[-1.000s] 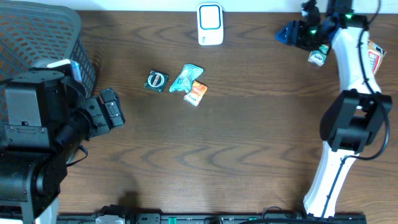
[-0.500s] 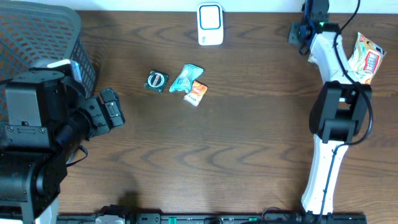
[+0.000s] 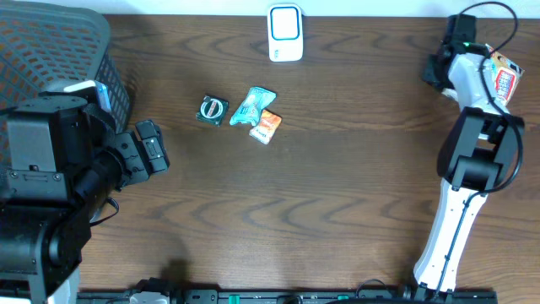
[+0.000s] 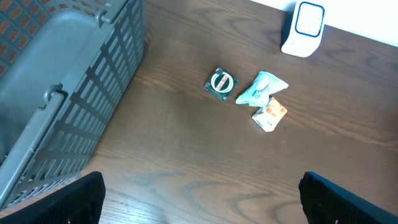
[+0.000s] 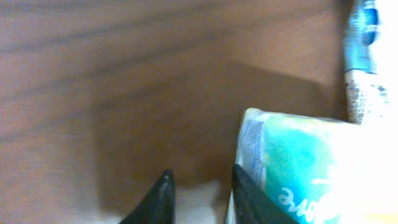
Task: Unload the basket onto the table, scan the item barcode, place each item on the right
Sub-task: 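Move right gripper to the orange tissue pack near the tin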
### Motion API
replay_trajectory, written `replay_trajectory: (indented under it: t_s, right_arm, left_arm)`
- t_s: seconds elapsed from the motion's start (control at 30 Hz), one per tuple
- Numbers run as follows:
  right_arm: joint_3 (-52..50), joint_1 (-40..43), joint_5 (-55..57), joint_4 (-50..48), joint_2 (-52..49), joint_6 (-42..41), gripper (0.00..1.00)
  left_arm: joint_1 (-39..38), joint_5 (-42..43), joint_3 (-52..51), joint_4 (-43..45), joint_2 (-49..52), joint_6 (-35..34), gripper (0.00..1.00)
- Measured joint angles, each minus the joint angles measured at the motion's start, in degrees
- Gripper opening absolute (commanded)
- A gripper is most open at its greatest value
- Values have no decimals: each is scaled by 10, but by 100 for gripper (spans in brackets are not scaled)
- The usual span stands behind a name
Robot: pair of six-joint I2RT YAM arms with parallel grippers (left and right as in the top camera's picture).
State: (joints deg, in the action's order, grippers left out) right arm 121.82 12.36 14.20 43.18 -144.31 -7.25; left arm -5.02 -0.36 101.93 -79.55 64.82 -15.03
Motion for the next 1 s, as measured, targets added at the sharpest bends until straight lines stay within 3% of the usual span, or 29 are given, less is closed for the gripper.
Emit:
replay_trajectory:
  t_s: [0.1, 0.2, 0.33, 0.43, 0.5, 0.6, 0.7, 0.87, 1.0]
  right_arm:
    - [-2, 5, 0, 27, 20, 0, 39]
    - [-5, -6, -83, 71, 79, 0, 48]
    - [-2, -38, -287, 134, 161, 0, 42]
    - [1, -78, -396, 186, 180, -1, 54]
    - [-7, -115, -432, 196, 173, -2, 55]
    - [-26, -185, -462, 187, 145, -2, 45]
    - [-30, -250, -466, 168, 115, -9, 27]
    - [-33, -363, -408, 121, 85, -56, 23]
    - [-33, -427, -294, 130, 85, -91, 19]
  left_arm:
    - [0, 0, 0, 0, 0, 0, 98]
    - [0, 0, 0, 0, 0, 0, 98]
    - [0, 0, 0, 0, 0, 0, 98]
    - [0, 0, 0, 0, 0, 0, 98]
    - [0, 0, 0, 0, 0, 0, 98]
    - [0, 0, 0, 0, 0, 0, 98]
    - [0, 0, 0, 0, 0, 0, 98]
    - [0, 0, 0, 0, 0, 0, 98]
    - [0, 0, 0, 0, 0, 0, 98]
